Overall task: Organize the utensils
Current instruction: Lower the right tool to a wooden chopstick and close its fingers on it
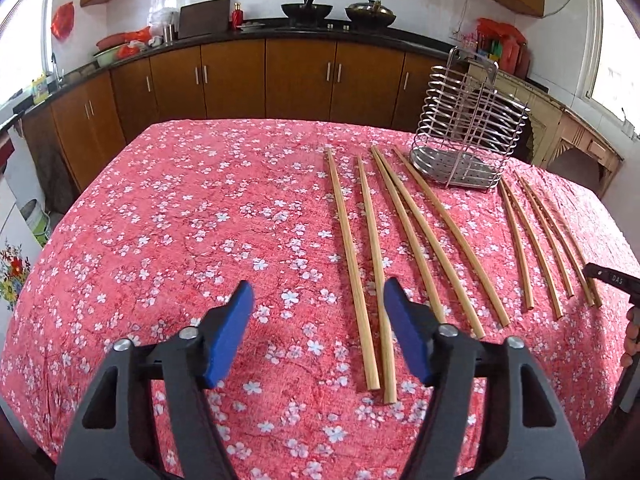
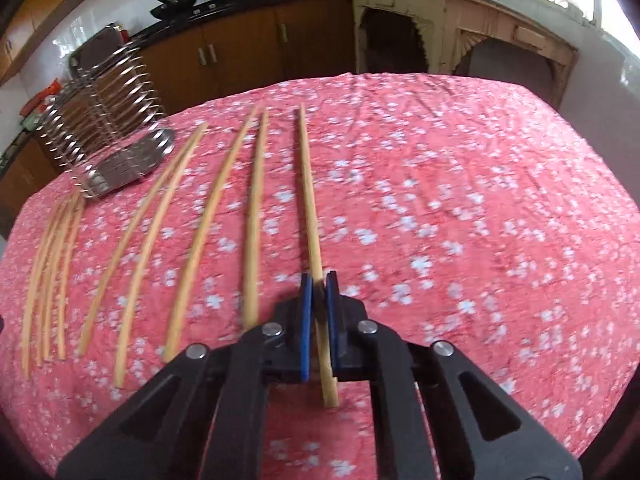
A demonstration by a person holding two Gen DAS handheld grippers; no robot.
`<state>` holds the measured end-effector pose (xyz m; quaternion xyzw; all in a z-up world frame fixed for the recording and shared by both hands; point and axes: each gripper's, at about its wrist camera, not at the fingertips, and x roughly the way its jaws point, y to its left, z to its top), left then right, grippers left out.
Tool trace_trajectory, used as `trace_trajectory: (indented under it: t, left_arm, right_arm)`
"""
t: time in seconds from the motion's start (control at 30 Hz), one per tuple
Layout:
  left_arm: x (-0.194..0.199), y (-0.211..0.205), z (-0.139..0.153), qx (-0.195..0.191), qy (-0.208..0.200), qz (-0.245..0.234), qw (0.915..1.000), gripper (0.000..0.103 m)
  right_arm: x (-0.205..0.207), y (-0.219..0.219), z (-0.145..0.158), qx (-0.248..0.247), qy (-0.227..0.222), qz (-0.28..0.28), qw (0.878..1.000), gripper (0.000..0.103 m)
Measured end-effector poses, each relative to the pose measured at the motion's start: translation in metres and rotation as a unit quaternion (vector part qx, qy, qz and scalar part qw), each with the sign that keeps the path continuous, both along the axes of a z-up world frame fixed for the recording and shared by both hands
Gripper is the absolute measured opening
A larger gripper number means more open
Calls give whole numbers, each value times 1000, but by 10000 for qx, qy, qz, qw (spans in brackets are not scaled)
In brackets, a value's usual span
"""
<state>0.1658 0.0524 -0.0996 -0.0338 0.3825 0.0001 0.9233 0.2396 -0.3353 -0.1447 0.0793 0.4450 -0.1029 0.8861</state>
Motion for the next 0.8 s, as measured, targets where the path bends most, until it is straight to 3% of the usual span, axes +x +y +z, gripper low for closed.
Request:
trace_trajectory:
  t: [0.13, 0.33, 0.43, 0.57, 0.8]
  left_arm:
    - [10, -2, -7, -89, 225, -113, 9996, 51]
    - [25, -17, -18, 14, 437, -315, 9985, 42]
    - [35, -21, -24, 106, 598, -313, 9977, 28]
    - [40, -26, -26, 508, 605, -333, 9963, 11]
    - [86, -11, -25, 851, 723, -194, 9936, 8]
  right_arm:
    - [4, -34, 0, 38, -22, -502, 9987, 8]
    - [5, -35, -2, -176, -66, -467, 9987, 8]
    - [4, -32, -2, -183, -77, -458, 9988, 8]
    - [4, -29, -2, -228, -50, -396, 9989, 8]
    - [28, -46, -1, -301, -39, -520, 9982, 8]
